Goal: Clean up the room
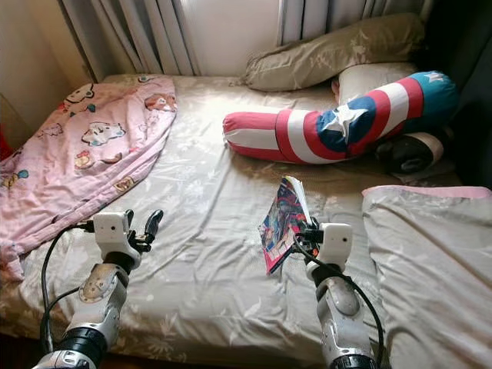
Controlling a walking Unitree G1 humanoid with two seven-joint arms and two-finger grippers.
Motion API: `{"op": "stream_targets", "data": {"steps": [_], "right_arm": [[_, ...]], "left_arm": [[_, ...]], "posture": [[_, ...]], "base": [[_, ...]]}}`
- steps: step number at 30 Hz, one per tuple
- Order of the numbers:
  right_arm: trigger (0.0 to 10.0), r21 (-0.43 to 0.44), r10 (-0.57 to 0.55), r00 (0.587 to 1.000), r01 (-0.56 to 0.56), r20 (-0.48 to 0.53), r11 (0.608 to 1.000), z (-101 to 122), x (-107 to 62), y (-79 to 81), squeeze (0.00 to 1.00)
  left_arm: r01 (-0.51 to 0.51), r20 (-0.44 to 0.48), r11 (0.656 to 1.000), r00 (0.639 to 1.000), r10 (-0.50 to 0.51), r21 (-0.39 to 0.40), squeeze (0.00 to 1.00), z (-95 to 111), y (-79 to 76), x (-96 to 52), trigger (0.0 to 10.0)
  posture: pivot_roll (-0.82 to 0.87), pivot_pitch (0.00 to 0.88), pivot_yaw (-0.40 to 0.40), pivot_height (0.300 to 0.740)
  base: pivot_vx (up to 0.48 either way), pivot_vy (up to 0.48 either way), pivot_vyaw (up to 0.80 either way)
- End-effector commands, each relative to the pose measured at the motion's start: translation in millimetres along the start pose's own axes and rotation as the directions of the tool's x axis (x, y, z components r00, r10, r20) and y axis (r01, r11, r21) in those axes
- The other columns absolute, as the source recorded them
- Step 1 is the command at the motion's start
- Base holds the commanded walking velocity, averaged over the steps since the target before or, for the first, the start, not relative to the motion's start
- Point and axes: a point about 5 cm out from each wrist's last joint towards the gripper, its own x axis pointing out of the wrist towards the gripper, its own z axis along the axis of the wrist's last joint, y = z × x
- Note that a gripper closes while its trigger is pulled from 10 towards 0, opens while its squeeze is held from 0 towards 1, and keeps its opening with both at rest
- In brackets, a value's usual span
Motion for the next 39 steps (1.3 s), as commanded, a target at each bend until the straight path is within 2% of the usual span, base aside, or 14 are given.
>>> {"op": "stream_targets", "data": {"steps": [1,7,10,11,26,39], "right_arm": [[10.0,-0.003,0.015,0.997,-0.015,0.079,1.0,15.1,5.3,5.9,0.0],[10.0,-0.025,0.0,0.999,0.001,0.052,1.0,13.6,9.3,6.6,0.0],[10.0,0.0,-0.008,0.998,0.008,0.065,1.0,14.5,9.7,6.6,0.0],[10.0,0.02,-0.013,0.997,0.012,0.081,1.0,15.7,9.1,6.2,0.0],[10.0,0.011,-0.032,0.997,0.032,0.064,0.999,14.2,10.8,5.1,0.0],[10.0,0.062,-0.048,0.996,0.044,0.078,0.997,14.4,12.6,4.0,0.0]], "left_arm": [[-0.014,-0.011,1.0,1.0,0.014,-0.008,0.0,-1.1,3.7,-1.1,10.0],[-0.015,-0.006,1.0,1.0,0.015,-0.007,0.0,0.3,3.6,-0.2,10.0],[-0.02,-0.005,1.0,1.0,0.02,-0.006,0.0,0.8,5.0,-0.2,10.0],[-0.02,-0.005,1.0,1.0,0.02,-0.005,0.0,0.9,5.5,-0.3,10.0],[-0.023,0.0,1.0,1.0,0.023,-0.001,0.0,2.7,6.0,0.6,10.0],[-0.018,0.005,1.0,1.0,0.018,0.001,0.0,4.2,4.9,1.5,10.0]], "posture": [[0.0,0.071,0.05,0.676],[0.01,0.075,0.051,0.676],[0.01,0.078,0.051,0.657],[0.01,0.079,0.051,0.657],[0.01,0.076,0.053,0.657],[0.02,0.077,0.054,0.657]], "base": [[0.0,0.0,0.0],[0.0,0.0,0.0],[0.0,0.0,0.0],[0.0,0.0,0.0],[0.0,0.0,0.0],[0.0,0.0,0.0]]}}
